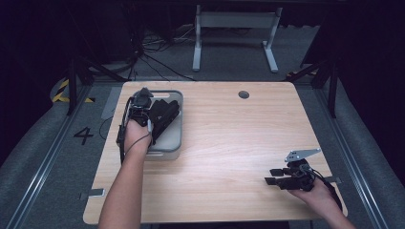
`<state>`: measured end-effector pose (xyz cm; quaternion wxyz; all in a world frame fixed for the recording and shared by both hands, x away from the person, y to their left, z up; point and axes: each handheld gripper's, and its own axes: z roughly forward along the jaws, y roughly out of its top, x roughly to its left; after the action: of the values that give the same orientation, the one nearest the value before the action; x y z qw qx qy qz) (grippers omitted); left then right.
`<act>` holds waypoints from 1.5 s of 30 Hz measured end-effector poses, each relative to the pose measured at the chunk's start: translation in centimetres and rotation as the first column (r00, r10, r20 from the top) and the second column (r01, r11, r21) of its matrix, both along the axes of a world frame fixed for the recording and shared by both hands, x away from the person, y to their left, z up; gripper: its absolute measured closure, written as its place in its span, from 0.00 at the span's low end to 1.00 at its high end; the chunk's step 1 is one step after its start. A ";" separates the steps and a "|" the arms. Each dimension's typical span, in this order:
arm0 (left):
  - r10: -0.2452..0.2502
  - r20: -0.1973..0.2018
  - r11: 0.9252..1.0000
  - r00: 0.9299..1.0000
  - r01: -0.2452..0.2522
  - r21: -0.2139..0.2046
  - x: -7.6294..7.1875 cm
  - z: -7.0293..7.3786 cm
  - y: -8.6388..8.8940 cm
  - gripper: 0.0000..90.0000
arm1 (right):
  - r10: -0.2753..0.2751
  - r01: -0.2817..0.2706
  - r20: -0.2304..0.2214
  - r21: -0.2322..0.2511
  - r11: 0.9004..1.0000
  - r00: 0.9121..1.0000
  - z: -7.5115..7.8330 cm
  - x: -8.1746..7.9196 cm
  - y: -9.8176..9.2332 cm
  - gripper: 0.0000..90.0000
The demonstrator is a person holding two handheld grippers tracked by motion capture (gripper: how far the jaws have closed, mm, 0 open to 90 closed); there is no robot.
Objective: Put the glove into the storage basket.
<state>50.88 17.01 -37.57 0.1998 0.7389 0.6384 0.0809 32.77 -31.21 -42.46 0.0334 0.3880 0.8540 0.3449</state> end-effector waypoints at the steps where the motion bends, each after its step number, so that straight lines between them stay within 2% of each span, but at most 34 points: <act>1: 0.000 -0.002 1.000 1.000 0.000 0.001 0.0 -0.1 0.0 0.83 | 0.000 0.000 0.000 0.000 1.000 1.000 0.0 0.0 0.0 0.60; 9: -0.028 -0.038 1.000 0.999 0.028 -0.001 0.5 -0.8 -0.4 0.81 | 0.003 -0.003 0.004 0.006 1.000 1.000 0.1 0.2 0.0 0.60; 10: -0.026 -0.040 1.000 0.999 0.025 -0.004 0.6 -1.0 -0.4 0.78 | 0.004 -0.004 0.003 0.004 1.000 1.000 0.1 0.2 0.1 0.60; 13: -0.029 -0.032 0.999 0.999 0.028 -0.028 0.6 -1.1 -0.4 0.53 | 0.007 -0.007 0.008 0.007 1.000 1.000 0.1 0.2 0.0 0.60; 14: -0.031 -0.041 0.999 0.999 0.030 -0.027 0.7 -1.1 -0.5 0.53 | 0.007 -0.007 0.008 0.007 1.000 1.000 0.1 0.2 0.0 0.60; 16: -0.036 -0.046 0.999 0.998 0.036 0.000 0.6 -1.2 -0.6 0.52 | 0.008 -0.008 0.011 0.009 1.000 1.000 0.2 0.2 0.0 0.60; 20: -0.042 -0.016 0.999 0.999 0.042 0.014 0.4 -0.7 -0.6 0.49 | 0.007 -0.008 0.013 0.010 1.000 1.000 0.2 0.2 0.0 0.59; 23: -0.054 0.013 0.999 0.998 0.053 0.009 -0.2 0.1 -0.7 0.49 | 0.004 -0.005 0.016 0.012 1.000 1.000 0.3 0.2 0.0 0.59; 27: -0.088 0.062 0.996 0.994 0.089 -0.009 -1.3 1.3 -0.9 0.50 | 0.005 -0.006 0.025 0.012 1.000 1.000 0.3 0.4 -0.1 0.59; 32: -0.147 0.118 0.988 0.982 0.151 -0.028 -3.3 3.1 -1.5 0.50 | -0.006 0.006 0.033 0.015 1.000 0.999 0.4 0.7 -0.2 0.58; 34: -0.176 0.144 0.983 0.974 0.183 -0.033 -4.4 3.8 -1.9 0.50 | -0.007 0.007 0.037 0.015 1.000 0.999 0.4 0.8 -0.2 0.58; 39: -0.251 0.215 0.961 0.944 0.270 -0.066 -7.3 5.5 -2.8 0.50 | -0.013 0.012 0.052 0.017 1.000 0.999 0.8 1.3 -0.4 0.57; 42: -0.296 0.233 0.946 0.927 0.317 -0.062 -8.7 5.9 -3.5 0.50 | -0.020 0.019 0.060 0.017 1.000 0.998 0.9 1.6 -0.6 0.57; 44: -0.334 0.238 0.933 0.912 0.356 -0.057 -9.7 6.1 -4.1 0.50 | -0.022 0.021 0.065 0.022 1.000 0.998 1.0 1.8 -0.8 0.57; 45: -0.340 0.242 0.930 0.909 0.364 -0.059 -10.1 6.2 -4.3 0.50 | -0.027 0.025 0.069 0.021 0.999 0.997 1.0 1.8 -0.9 0.57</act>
<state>40.81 12.70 -31.41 0.3207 0.8164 0.4708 0.0948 34.56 -32.11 -41.50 0.0637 0.3871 0.8437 0.3663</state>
